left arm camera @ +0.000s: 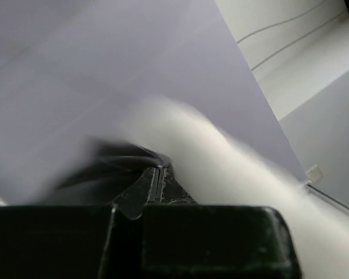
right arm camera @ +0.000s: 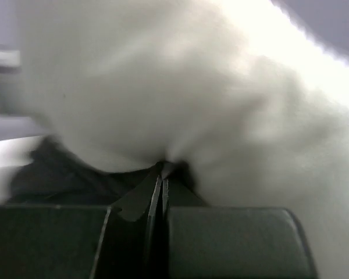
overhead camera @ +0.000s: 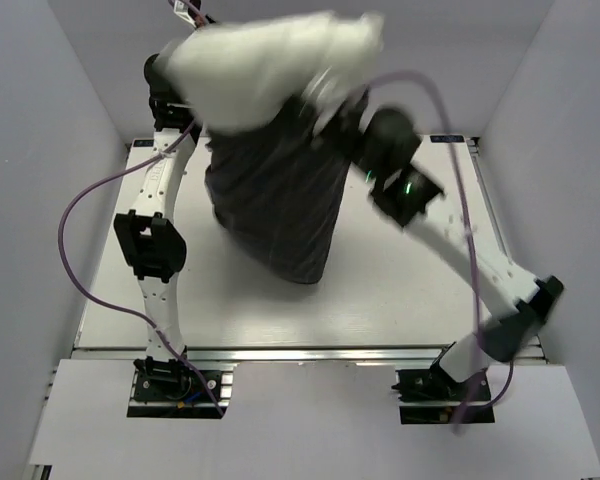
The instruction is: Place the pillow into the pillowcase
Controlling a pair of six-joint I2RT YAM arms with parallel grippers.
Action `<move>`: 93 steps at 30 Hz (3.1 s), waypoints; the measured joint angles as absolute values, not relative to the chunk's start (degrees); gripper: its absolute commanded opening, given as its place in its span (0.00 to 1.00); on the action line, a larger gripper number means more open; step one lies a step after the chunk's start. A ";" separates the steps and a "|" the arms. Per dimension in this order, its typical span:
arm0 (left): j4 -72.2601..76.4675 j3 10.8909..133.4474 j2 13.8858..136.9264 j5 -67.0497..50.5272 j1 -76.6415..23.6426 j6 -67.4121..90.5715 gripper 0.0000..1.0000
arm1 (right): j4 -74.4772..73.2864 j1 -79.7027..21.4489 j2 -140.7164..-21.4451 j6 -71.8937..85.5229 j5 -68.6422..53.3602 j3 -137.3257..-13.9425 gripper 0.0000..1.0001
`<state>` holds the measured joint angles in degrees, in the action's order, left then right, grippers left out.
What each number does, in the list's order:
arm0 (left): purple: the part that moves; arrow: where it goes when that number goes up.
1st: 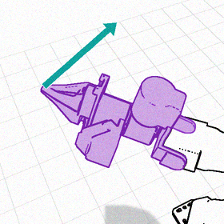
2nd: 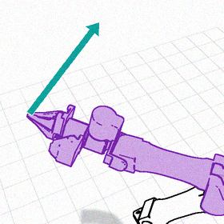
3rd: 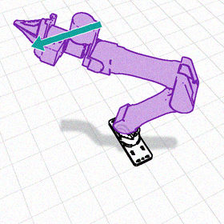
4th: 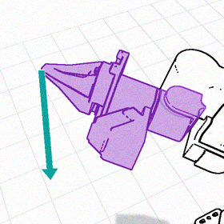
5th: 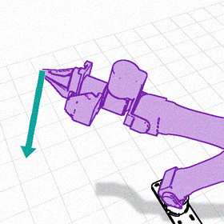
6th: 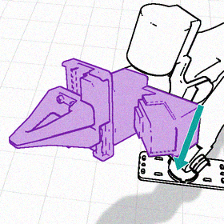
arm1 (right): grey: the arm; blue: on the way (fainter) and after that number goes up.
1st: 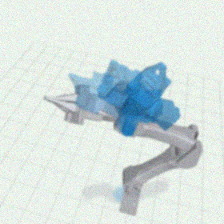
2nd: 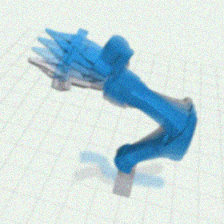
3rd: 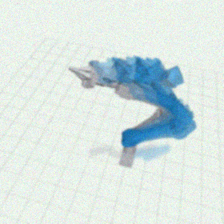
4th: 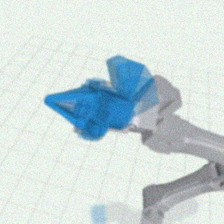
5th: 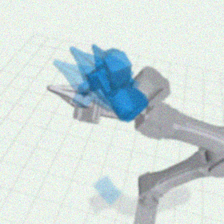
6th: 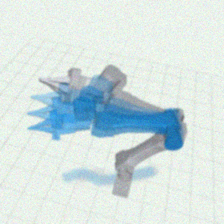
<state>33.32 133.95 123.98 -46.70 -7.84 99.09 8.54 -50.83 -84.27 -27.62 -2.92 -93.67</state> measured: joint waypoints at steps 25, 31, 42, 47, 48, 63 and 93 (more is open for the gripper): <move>31.42 134.30 124.77 -42.04 -8.75 99.26 0.00 | 0.45 -19.27 -102.98 -17.12 5.61 -120.51 0.00; 31.70 134.93 124.97 -45.23 -8.51 99.29 0.00 | 5.06 -63.57 -86.24 -26.92 10.50 -90.89 0.00; 31.75 132.46 124.01 -42.19 -10.15 99.26 0.00 | -1.41 -18.79 -104.97 -15.14 5.08 -122.83 0.00; 32.84 133.67 123.98 -43.90 -10.11 99.53 0.00 | 4.25 -48.36 -89.73 -22.68 12.01 -93.30 0.00; 33.39 133.67 123.98 -44.91 -9.91 99.79 0.00 | 4.29 -56.27 -88.64 -24.67 11.75 -91.81 0.00; 32.45 132.84 123.22 -40.93 -10.76 100.01 0.00 | -1.54 -35.59 -93.78 -19.33 10.15 -103.33 0.00; 30.41 134.67 120.79 -42.22 -11.27 100.77 0.00 | -0.69 -29.95 -101.73 -19.44 -3.36 -122.69 0.00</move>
<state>30.41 134.67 120.79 -42.22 -11.27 100.77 -0.69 -29.95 -101.73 -19.44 -3.36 -122.69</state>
